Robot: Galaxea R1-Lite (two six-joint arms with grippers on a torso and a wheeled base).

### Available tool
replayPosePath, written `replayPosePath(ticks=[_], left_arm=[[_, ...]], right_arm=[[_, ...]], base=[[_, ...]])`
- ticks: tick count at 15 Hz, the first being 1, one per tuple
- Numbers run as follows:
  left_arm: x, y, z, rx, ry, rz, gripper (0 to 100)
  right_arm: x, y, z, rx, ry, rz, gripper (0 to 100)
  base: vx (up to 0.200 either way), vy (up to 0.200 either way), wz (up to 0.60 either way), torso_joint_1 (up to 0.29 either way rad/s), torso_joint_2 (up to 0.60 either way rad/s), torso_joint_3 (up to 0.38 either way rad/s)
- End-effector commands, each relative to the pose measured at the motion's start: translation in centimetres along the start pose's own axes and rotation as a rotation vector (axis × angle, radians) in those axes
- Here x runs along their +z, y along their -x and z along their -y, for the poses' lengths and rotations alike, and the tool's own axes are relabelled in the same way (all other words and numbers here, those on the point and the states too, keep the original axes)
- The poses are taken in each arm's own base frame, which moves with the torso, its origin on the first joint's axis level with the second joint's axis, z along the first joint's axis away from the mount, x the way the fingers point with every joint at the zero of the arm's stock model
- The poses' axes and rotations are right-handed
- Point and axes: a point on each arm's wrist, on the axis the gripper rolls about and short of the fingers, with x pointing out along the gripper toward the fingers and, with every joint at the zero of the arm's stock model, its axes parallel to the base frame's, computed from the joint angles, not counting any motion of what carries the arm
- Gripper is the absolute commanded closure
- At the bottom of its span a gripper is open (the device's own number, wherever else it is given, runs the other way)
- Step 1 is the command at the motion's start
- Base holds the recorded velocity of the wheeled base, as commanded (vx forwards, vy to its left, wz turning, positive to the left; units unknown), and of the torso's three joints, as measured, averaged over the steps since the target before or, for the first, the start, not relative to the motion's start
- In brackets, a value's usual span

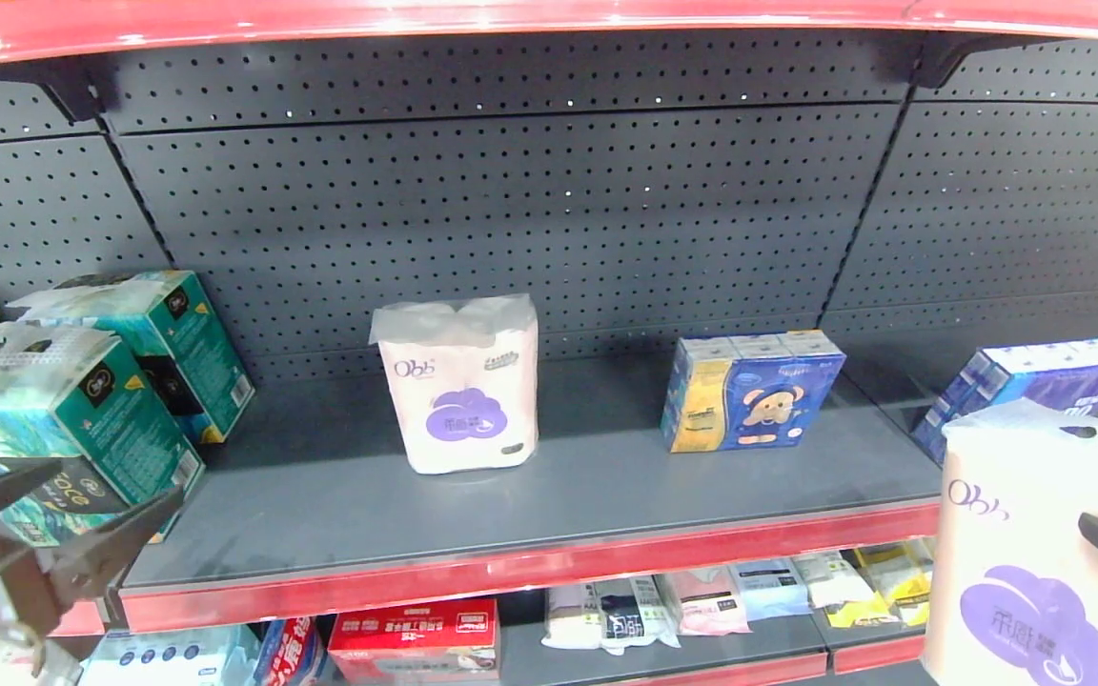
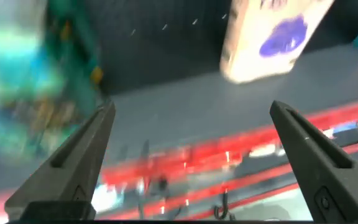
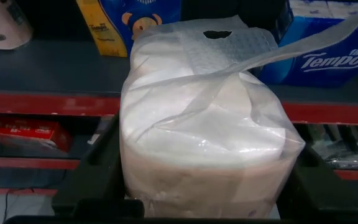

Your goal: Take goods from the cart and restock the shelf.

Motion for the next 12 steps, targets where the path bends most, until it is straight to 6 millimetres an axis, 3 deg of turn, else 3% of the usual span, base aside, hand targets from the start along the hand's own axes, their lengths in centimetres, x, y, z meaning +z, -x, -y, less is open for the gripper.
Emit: replayPosePath(ticks=[1,2,4,9,12], left_arm=[[0.1,-9.5,-2.6,-0.147,-0.009,-0.042,0],[0.6,-11.8,-3.3,-0.19,-0.034,-0.007,0],[2.1,-14.4,-3.7,-0.297,-0.061,0.042,0],[1.7,-16.7,-3.9,-0.573,-0.048,0.043,0],[1.7,-19.1,-4.4,-0.613,-0.049,0.048,0]], right_arm=[[-0.2,-0.3,0.0,0.008,0.012,-0.019,100],[-0.2,-0.3,0.0,0.005,0.012,-0.022,100],[-0.2,-0.4,0.0,0.002,0.02,-0.024,100],[-0.2,-0.5,0.1,-0.012,0.047,-0.033,100],[-0.2,-0.5,0.1,-0.018,0.05,-0.031,100]], base=[[0.0,0.0,0.0,0.0,0.0,0.0],[0.0,0.0,0.0,0.0,0.0,0.0],[0.0,0.0,0.0,0.0,0.0,0.0],[0.0,0.0,0.0,0.0,0.0,0.0],[0.0,0.0,0.0,0.0,0.0,0.0]])
